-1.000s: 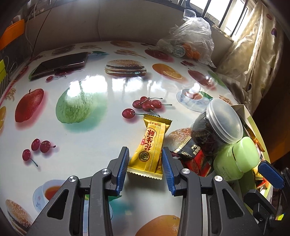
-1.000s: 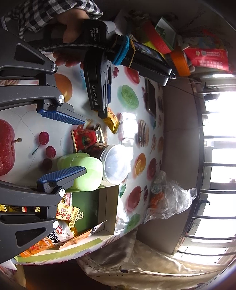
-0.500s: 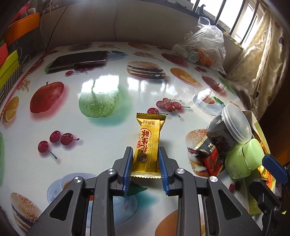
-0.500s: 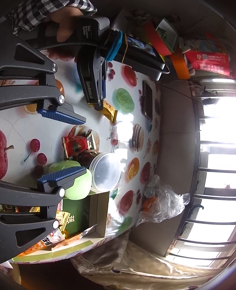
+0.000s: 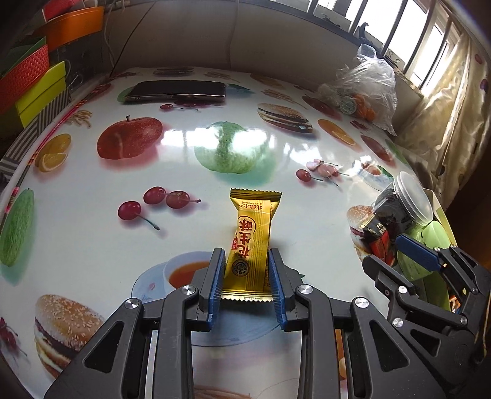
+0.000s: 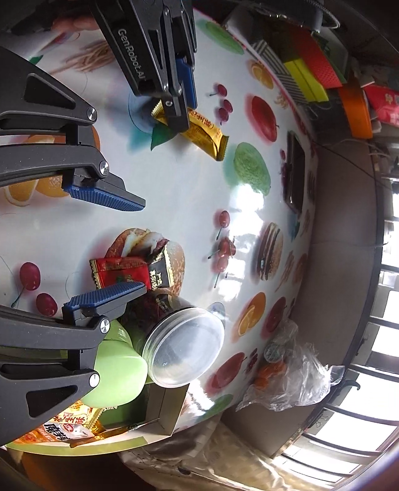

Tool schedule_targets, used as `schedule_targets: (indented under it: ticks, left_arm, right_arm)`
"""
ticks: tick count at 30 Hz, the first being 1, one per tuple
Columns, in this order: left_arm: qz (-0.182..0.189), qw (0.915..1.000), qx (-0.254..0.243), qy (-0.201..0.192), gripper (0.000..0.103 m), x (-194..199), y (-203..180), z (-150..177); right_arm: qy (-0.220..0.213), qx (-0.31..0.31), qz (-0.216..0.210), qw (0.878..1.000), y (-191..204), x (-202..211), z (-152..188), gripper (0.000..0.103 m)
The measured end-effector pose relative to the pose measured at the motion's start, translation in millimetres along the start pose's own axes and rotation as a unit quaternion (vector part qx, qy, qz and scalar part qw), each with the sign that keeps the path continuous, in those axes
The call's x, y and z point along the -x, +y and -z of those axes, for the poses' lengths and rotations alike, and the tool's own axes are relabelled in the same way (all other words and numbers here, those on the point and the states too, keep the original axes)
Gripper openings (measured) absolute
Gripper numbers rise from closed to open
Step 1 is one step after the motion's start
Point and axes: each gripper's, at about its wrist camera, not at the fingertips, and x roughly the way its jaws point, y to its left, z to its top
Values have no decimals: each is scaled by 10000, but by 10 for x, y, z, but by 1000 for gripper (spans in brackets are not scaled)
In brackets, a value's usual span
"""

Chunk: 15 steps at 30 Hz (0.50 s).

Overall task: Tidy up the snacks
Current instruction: 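Move the right gripper to the red candy packet and close on it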

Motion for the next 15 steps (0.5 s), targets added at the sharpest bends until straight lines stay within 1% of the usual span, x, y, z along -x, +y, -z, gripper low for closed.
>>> schedule_targets:
  ticks: [1, 4, 7, 8, 9, 12, 13, 15]
  left_arm:
    - [0, 10000, 25, -5, 29, 7, 18, 8]
    - [24, 10000, 78, -23, 29, 17, 50, 21]
    - [38, 9999, 97, -34, 29, 21, 50, 24]
    - [45, 9999, 103, -39, 29, 22, 52, 27]
    - [48, 9999, 112, -40, 29, 23, 56, 26]
    - [47, 9998, 167, -52, 29, 33, 88, 28]
    - [35, 9998, 187, -58, 29, 36, 100, 27]
    - [45, 9997, 229, -68, 29, 39, 121, 28]
  right_arm:
    - [30, 49, 37, 10000, 16, -36, -3, 47]
    - [139, -17, -85, 9999, 22, -129, -10, 47]
    - [172, -52, -112, 9998, 31, -182, -16, 47]
    - [163, -104, -182, 9996, 24, -187, -22, 47]
    - [173, -168, -317, 9992, 14, -195, -24, 47]
    - [188, -461, -928, 9944, -18, -194, -23, 47]
    - [124, -488, -1056, 9931, -18, -163, -25, 47]
    - [-75, -467, -1134, 9924, -17, -69, -29, 47]
